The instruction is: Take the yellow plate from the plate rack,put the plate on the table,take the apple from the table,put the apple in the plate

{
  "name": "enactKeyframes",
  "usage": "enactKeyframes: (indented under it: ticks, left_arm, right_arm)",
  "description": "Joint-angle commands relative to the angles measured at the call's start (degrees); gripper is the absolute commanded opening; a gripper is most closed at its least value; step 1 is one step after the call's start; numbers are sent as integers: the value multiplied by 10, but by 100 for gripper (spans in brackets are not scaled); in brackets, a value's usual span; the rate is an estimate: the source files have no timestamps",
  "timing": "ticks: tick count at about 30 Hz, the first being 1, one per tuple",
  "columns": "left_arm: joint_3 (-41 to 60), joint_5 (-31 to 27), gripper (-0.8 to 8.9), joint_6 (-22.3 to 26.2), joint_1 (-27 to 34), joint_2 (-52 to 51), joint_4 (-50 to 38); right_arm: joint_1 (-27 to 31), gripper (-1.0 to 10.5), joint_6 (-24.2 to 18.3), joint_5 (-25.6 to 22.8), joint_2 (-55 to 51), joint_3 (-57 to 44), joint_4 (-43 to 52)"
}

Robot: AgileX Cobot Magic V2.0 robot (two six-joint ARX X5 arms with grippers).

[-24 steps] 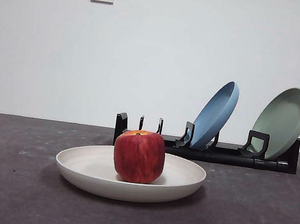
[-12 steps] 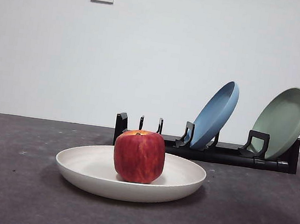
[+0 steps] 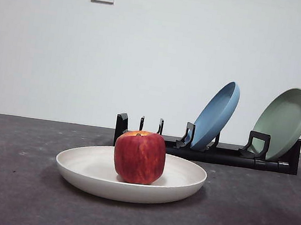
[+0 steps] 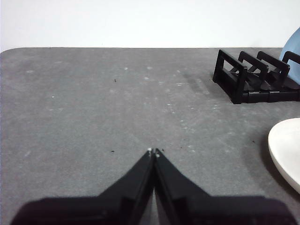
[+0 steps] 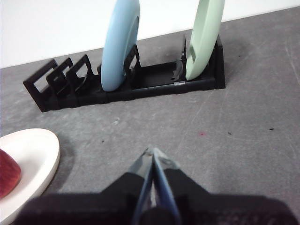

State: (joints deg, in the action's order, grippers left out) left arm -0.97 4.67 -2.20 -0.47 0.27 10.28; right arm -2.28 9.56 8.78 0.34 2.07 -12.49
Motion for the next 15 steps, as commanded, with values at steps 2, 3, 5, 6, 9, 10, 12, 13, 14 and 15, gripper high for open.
enactKeyframes:
  ticks: [2, 3, 5, 6, 9, 10, 12, 13, 14, 15]
  left_arm:
    - [7, 0, -3, -4, 2, -2, 0]
    - [7, 0, -2, -4, 2, -2, -1]
    - [7, -1, -3, -4, 2, -2, 0]
    - [7, 0, -3, -4, 2, -2, 0]
    - [7, -1, -3, -4, 2, -2, 0]
    - [7, -1, -3, -4, 2, -2, 0]
    - [7, 0, -3, -4, 2, -2, 0]
    - [7, 0, -3, -4, 2, -2, 0]
    - [7, -1, -3, -4, 2, -2, 0]
    - [7, -1, -3, -4, 2, -2, 0]
  right_arm:
    - [0, 0, 7, -2, -3, -8, 2]
    - [0, 0, 10, -1, -3, -8, 2]
    - [0, 0, 15, -2, -3, -8, 2]
    - [0, 0, 15, -2, -3, -8, 2]
    - [0, 0, 15, -2, -3, -8, 2]
    - [0, 0, 15, -2, -3, -8, 2]
    - [0, 0, 15, -2, -2, -8, 2]
    - [0, 1, 15, -2, -2, -8, 2]
    - [0, 0, 15, -2, -2, -8, 2]
    - [0, 0, 15, -2, -2, -8, 2]
